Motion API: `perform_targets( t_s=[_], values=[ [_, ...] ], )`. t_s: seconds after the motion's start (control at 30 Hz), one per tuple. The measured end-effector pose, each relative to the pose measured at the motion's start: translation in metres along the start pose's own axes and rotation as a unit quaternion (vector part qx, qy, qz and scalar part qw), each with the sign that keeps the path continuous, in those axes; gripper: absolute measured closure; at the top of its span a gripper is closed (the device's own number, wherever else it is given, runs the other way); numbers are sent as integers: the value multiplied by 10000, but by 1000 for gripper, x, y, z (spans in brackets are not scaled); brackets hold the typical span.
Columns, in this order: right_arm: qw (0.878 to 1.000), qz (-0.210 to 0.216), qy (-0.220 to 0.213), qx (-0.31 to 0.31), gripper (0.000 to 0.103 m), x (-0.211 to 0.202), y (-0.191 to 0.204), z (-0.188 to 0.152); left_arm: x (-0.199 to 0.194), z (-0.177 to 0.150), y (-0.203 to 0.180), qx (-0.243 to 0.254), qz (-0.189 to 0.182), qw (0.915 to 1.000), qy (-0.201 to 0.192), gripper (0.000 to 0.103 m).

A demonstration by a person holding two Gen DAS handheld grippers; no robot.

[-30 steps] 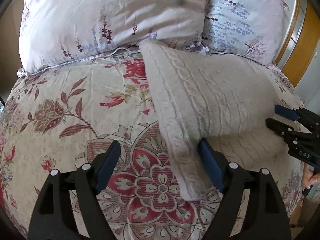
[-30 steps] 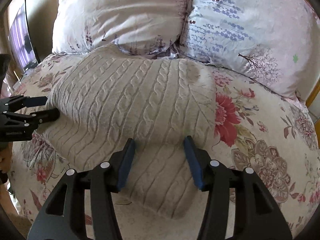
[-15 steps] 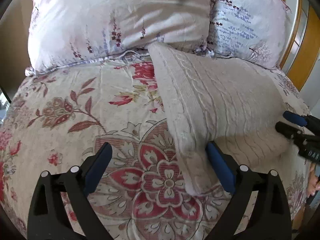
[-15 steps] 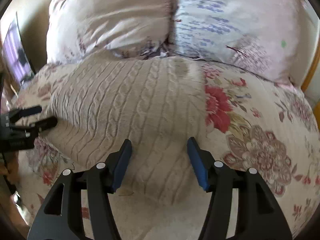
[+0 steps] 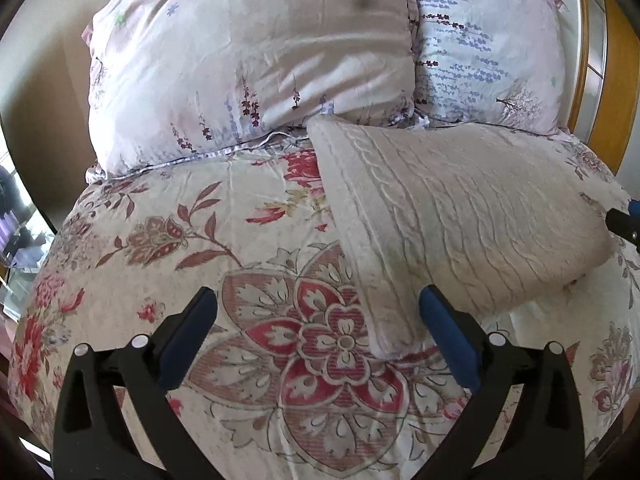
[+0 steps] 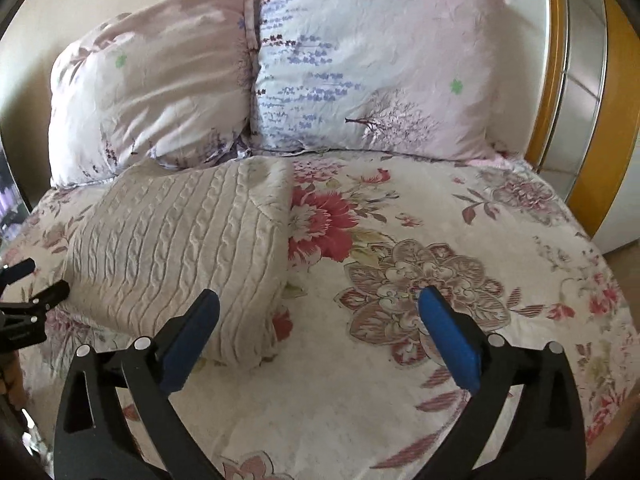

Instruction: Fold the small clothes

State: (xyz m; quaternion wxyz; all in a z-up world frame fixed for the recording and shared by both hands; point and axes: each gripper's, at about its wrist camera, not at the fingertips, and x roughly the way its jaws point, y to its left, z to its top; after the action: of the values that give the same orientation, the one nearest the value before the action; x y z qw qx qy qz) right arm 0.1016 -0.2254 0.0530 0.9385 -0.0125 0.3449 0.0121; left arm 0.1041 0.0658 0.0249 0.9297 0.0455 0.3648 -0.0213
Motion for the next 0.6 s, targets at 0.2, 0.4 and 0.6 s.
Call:
perform_targets(
  t_s=[0.2,0.4,0.6],
  values=[
    [9993,356,79,117,1,-1,9,-11,-5,-7,-3,-109,48,9999,8,2],
    [9983,530,224,-31,1,-1,33,-26,-14,-20,-7,-203,-57,9997,126,2],
    [9976,565,400,-94,1,2,47,-35,-12,-28,-9,-339,-258,9984,374,2]
  ],
)
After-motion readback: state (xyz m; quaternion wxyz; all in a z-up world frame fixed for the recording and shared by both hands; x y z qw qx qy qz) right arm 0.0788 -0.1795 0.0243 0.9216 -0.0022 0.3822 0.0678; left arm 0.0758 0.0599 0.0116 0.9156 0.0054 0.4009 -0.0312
